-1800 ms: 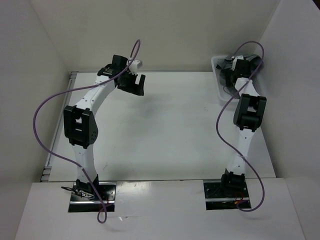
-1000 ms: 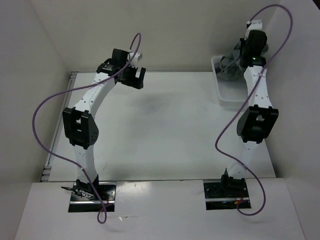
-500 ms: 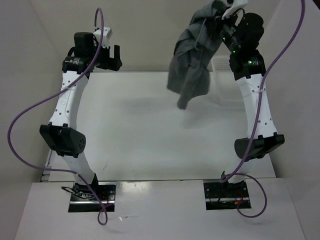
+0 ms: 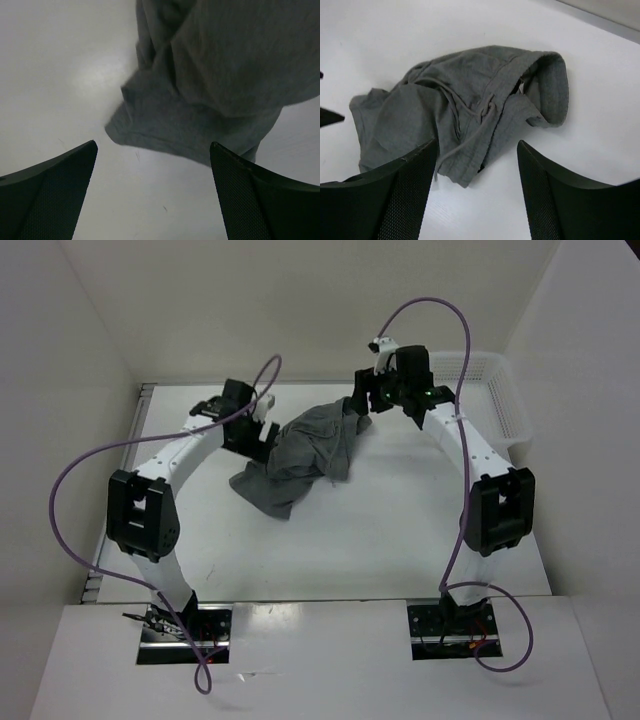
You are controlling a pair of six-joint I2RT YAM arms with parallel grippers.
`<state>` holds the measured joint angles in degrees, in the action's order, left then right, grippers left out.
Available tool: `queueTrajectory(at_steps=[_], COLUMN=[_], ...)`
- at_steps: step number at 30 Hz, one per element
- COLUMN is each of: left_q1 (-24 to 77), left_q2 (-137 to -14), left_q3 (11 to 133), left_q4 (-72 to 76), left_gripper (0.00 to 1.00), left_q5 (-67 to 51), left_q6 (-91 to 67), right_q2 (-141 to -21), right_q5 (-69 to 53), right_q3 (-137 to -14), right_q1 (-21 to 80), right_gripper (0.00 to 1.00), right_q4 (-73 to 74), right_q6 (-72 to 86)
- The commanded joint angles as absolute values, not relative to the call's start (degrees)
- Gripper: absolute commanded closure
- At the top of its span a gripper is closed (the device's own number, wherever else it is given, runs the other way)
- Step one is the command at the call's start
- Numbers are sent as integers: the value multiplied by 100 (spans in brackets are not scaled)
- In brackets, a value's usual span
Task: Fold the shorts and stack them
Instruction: Move the shorts to the center of the board
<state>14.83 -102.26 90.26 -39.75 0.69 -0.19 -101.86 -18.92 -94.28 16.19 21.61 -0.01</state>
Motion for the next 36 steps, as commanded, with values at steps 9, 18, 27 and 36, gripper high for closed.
queueTrajectory(at_steps=[9,18,27,36], left_q1=[844,896,896,370], left_q2=[-10757,-11145,-11364,-10741], left_q3=[8297,7919,7919,8515], left_q4=[-3639,-3410,-3577,-3401], left_gripper=[0,6,72,100], left_q5=[-131,-369,-571,156], left_q6=[0,0,0,0], right_q2=[-10538,-10845,-11574,-11655], right_q5=[-1688,-1205,-475,254], right_q3=[-8544,-7788,-7954,-9119], right_q1=[2461,2882,3146,2980], right_gripper=[30,23,35,100], right_q4=[2302,2164,1521,1239], right_q6=[-2583,-3208,-2821,-2769])
